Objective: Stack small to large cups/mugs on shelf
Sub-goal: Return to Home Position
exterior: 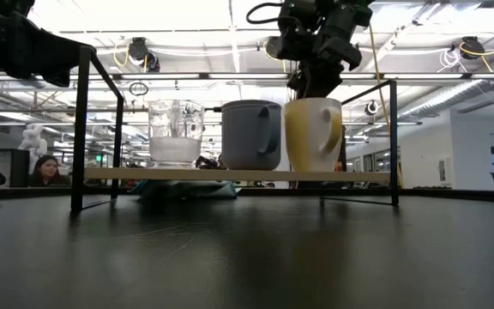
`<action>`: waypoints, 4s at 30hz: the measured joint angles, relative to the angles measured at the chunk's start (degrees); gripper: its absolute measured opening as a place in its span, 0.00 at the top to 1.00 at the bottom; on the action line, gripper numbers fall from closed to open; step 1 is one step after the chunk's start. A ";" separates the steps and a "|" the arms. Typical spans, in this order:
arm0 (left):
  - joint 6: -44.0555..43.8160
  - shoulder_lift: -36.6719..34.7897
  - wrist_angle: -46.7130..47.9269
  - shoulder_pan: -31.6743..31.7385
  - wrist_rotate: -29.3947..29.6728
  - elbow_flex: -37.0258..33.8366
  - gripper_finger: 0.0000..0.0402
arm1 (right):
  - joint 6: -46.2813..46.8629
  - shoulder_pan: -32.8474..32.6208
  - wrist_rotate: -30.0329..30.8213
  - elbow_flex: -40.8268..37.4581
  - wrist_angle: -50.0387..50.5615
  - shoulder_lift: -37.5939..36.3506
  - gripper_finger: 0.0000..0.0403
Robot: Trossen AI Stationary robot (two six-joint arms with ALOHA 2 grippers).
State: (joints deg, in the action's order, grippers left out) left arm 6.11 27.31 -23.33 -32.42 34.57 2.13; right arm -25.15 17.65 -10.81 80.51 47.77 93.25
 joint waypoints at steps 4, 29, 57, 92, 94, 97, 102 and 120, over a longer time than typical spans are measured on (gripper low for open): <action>0.00 0.00 0.01 -0.01 0.00 0.00 0.92 | 0.00 0.00 0.00 -0.02 -0.10 -1.16 0.69; 4.97 0.09 -6.79 0.00 0.44 -0.22 0.97 | 6.09 0.00 0.34 -0.68 5.56 -26.12 0.84; 12.13 0.00 -9.43 -3.79 7.40 -0.04 1.00 | 21.46 -0.20 -6.49 -44.42 -21.33 -69.02 1.00; 18.15 -12.83 -9.39 10.24 1.18 -0.07 1.00 | 29.20 -0.17 -10.71 -59.23 -40.24 -76.25 1.00; 18.76 -15.93 -7.72 9.66 1.24 -0.07 1.00 | 29.21 -0.17 -10.72 -59.23 -40.24 -76.48 1.00; 18.67 -20.08 -4.47 8.93 1.42 -0.07 1.00 | 29.10 -0.15 -10.63 -59.23 -40.24 -77.09 1.00; 18.65 -25.97 1.98 7.54 3.95 -0.07 1.00 | 26.91 -0.15 -10.38 -59.23 -40.25 -77.77 1.00; 3.63 -27.06 15.44 0.90 1.49 1.14 1.00 | 30.18 -0.15 -14.84 -70.14 -56.82 -77.88 1.00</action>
State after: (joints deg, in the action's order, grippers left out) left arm 9.74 0.25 -7.90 -31.52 36.05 3.27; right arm 5.03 17.50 -25.65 10.37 -9.05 15.37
